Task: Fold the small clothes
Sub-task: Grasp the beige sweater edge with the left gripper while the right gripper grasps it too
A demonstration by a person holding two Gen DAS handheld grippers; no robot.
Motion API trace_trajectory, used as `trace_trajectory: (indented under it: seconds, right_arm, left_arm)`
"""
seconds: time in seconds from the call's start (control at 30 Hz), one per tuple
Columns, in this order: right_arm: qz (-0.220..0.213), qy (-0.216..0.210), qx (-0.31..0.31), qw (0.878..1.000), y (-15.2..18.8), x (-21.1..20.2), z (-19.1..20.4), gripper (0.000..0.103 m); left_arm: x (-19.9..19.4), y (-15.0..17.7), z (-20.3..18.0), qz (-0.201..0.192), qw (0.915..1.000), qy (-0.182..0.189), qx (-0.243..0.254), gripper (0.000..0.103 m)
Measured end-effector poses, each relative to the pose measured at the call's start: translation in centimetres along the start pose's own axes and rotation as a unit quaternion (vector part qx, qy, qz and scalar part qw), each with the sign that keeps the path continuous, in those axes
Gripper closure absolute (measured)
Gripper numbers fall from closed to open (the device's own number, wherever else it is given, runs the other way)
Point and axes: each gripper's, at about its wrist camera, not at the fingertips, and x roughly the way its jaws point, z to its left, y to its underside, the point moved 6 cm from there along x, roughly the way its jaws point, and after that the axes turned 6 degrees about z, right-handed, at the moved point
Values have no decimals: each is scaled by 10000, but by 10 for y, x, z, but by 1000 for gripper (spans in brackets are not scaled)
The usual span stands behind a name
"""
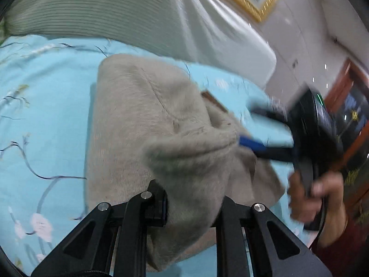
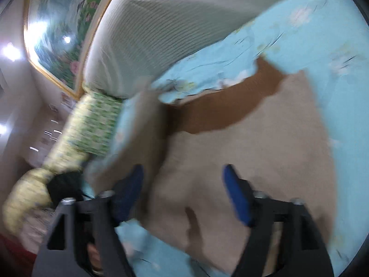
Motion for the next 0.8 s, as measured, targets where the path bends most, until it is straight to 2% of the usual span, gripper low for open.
trace_trajectory:
  seconds: [0.07, 0.23, 0.27, 0.3, 0.33, 0.4, 0.47, 0.6, 0.67, 0.8]
  right_arm:
    - [304, -180, 144, 9993, -13, 21, -3, 19]
    - [742, -29, 16, 9972, -41, 75, 2, 19]
    - [818, 20, 5, 9966, -45, 85, 2, 29]
    - [880, 167, 44, 9960, -48, 94, 1, 48]
    - [977, 307, 79, 9947, -49, 101, 0, 84]
    - [920, 268, -43, 9954, -56, 100, 7, 86]
    - [763, 264, -384, 9960, -62, 84, 21, 87]
    - [303, 350, -982, 9941, -76, 21, 43, 87]
    - [202, 592, -1091, 9921, -79, -1, 33, 87]
    - [239, 1304, -796, 9880, -72, -21, -31, 87]
  left_arm:
    - [5, 1, -3, 13, 9999, -80, 99, 88]
    - [6, -2, -5, 59, 9998, -102, 160, 88]
    - [7, -2, -8, 61, 9997, -152, 202, 88]
    - [8, -2, -9, 69, 9994, -224, 249, 88]
    - [7, -3, -12, 62, 9991, -303, 303, 88]
    - [2, -8, -22, 29, 9983, -423, 388, 88]
    - [-7, -16, -38, -83, 9982, -322, 501, 87]
    - [-5, -27, -87, -163, 9963, -55, 848, 86]
    - [14, -28, -107, -48, 9961, 56, 882, 85]
    - [64, -16, -127, 407, 9955, 201, 837, 84]
